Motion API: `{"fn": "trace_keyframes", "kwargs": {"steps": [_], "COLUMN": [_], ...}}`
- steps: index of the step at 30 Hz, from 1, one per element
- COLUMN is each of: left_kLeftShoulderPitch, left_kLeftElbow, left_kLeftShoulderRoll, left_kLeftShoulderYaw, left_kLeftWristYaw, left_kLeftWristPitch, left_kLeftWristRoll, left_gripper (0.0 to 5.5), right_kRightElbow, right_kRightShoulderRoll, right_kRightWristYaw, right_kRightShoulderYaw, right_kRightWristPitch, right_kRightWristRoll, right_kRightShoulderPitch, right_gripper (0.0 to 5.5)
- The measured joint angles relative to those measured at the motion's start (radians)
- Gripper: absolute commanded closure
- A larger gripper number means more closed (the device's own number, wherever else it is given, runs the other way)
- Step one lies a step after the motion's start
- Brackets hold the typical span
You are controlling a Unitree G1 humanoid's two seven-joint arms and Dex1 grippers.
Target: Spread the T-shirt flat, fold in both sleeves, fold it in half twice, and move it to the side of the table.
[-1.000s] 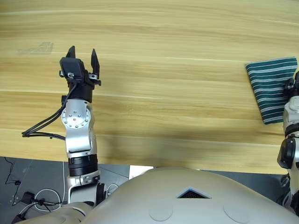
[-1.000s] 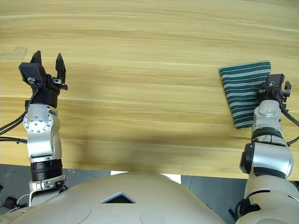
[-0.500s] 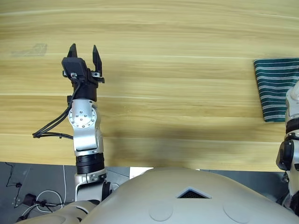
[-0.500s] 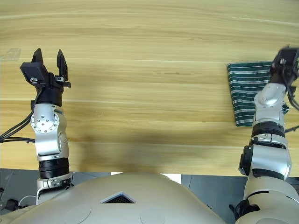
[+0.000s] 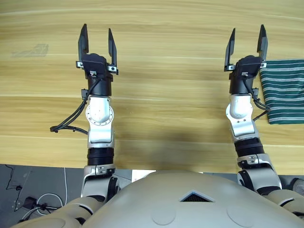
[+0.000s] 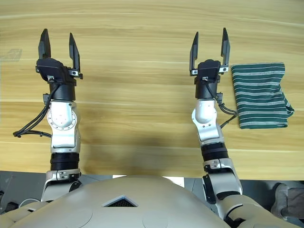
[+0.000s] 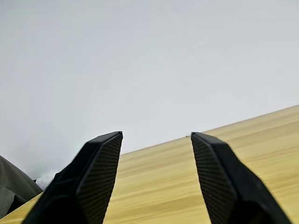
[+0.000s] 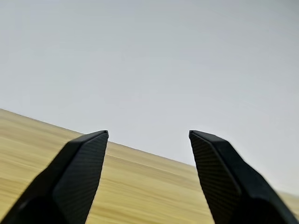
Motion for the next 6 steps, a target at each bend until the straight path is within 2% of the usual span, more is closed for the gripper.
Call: {"fn": "trace_keyframes", "kwargs": {"steps": [6], "left_kLeftShoulderPitch": [0.001], "left_kLeftElbow": [0.0], "left_kLeftShoulderRoll": [-0.008], "left_kLeftShoulderYaw": [-0.02], "left_kLeftWristYaw": [0.002], "left_kLeftWristPitch": [-0.002], "left_kLeftWristRoll": [0.007], "left_gripper": [2.78], "right_kRightElbow": [0.001], "right_kRightShoulderRoll": [0.04], "right_kRightWristYaw": [0.062], "right_kRightShoulderYaw": [-0.024], "right_kRightWristPitch": [-0.005], "right_kRightWristRoll": [0.027], "right_kRightShoulderPitch": [0.007], "right_gripper": [2.29]}}
